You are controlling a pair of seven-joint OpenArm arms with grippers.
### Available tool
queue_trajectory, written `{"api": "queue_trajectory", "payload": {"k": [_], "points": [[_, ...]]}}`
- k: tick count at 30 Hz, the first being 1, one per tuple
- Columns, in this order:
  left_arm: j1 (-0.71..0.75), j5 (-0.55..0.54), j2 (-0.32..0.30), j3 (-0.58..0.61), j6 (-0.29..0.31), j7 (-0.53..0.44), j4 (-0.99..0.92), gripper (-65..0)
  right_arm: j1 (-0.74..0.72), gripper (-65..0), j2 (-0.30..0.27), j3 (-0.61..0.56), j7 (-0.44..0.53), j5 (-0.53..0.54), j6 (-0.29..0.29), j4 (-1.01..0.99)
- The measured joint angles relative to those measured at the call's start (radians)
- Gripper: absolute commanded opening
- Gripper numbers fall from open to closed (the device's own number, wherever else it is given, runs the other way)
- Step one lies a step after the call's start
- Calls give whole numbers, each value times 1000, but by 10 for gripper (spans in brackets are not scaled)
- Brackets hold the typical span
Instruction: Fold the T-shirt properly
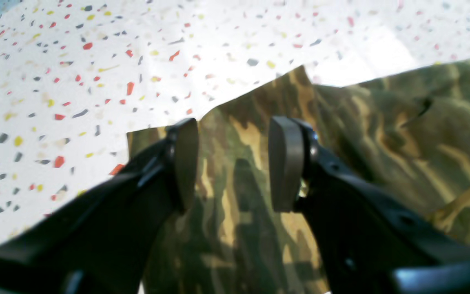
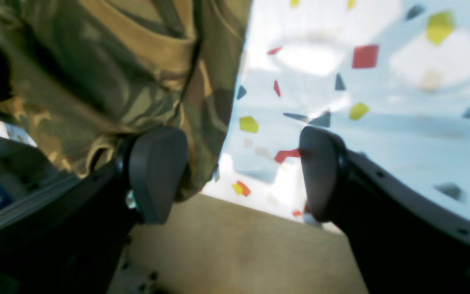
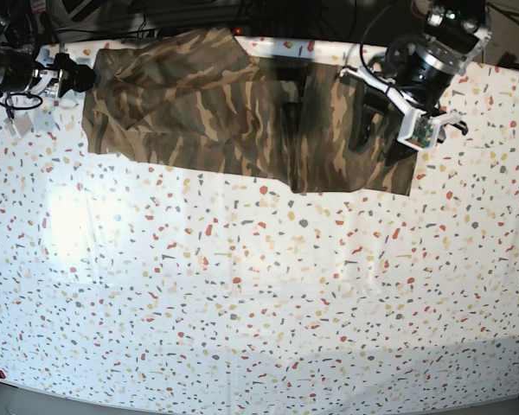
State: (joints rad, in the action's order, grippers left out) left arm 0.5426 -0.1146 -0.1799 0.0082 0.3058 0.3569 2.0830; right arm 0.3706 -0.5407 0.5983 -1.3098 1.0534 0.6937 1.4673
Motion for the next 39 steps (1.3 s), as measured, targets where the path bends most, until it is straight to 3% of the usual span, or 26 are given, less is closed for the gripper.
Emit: {"api": "queue_trajectory", "payload": {"k": [13, 19, 39], "points": [[0, -10, 0, 0, 0, 3, 0, -377, -22, -188, -63, -256, 49, -10, -1, -24], [0, -10, 0, 0, 0, 12, 0, -377, -27, -188, -66, -266, 47, 77, -8, -35], [1, -10, 0, 0, -3, 17, 0, -377, -63, -188, -72, -277, -14, 102, -8, -39]]}}
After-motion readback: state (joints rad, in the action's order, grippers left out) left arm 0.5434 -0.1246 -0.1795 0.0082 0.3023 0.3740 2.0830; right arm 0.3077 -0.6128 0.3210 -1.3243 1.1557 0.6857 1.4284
